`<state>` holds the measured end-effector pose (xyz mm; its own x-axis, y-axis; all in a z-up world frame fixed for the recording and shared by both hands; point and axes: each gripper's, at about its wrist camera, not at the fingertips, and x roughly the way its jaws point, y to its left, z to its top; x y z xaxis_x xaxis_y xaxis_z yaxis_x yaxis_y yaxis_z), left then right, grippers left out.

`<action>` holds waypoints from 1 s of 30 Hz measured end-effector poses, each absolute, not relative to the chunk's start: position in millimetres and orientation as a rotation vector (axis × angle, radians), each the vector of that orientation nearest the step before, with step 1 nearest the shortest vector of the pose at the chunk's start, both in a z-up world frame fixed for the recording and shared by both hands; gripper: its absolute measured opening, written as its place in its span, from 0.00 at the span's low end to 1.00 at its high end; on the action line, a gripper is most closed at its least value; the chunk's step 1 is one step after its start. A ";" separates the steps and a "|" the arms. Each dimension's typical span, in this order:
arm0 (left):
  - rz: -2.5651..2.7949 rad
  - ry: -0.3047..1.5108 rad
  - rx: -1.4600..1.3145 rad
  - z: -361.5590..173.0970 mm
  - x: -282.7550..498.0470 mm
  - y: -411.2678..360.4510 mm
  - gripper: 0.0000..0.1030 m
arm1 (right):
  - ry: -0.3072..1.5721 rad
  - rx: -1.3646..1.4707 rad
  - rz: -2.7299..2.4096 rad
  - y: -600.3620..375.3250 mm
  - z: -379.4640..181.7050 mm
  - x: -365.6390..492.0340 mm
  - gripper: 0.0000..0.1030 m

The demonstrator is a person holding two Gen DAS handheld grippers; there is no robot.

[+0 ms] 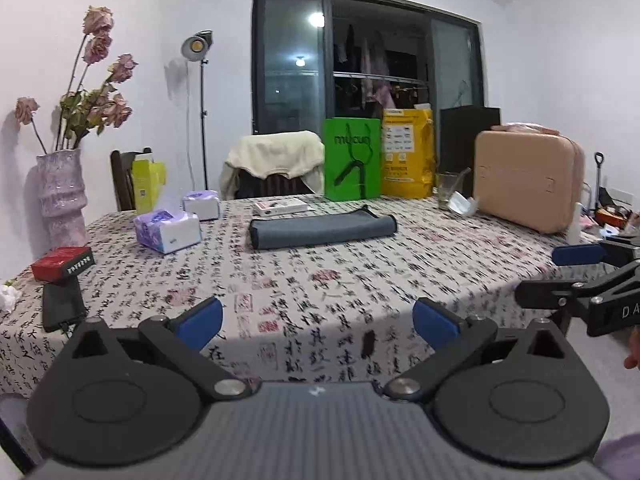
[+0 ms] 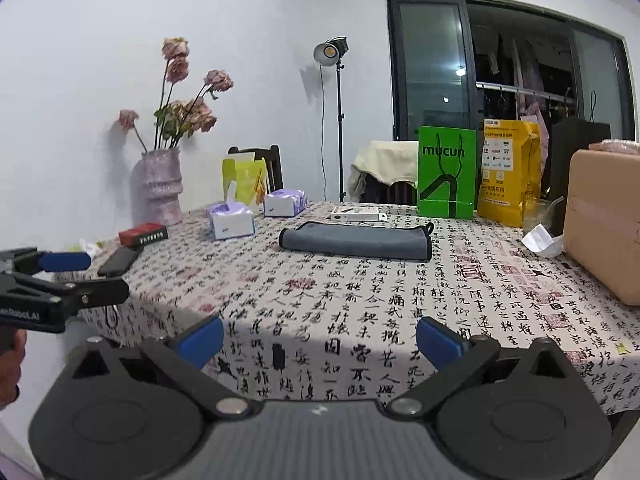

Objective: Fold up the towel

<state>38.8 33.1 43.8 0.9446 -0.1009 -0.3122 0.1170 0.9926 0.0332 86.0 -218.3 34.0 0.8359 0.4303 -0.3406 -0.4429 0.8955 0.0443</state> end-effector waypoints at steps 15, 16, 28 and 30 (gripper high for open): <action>-0.097 0.363 0.040 31.9 16.4 33.8 1.00 | 0.346 0.008 0.461 -219.1 17.9 49.2 1.00; -0.097 0.367 0.041 31.2 14.3 34.0 1.00 | 0.348 0.006 0.458 -219.7 16.9 47.4 1.00; -0.138 0.398 0.063 21.5 1.4 17.6 1.00 | 0.364 -0.011 0.467 -217.2 8.3 33.2 1.00; -0.138 0.399 0.063 20.9 0.9 17.3 1.00 | 0.363 -0.002 0.461 -219.8 7.8 32.4 1.00</action>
<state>0.9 17.3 20.9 0.9122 -0.1219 -0.3911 0.1466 0.9886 0.0339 32.4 -219.8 7.8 0.8329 0.4345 -0.3428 -0.4353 0.8968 0.0792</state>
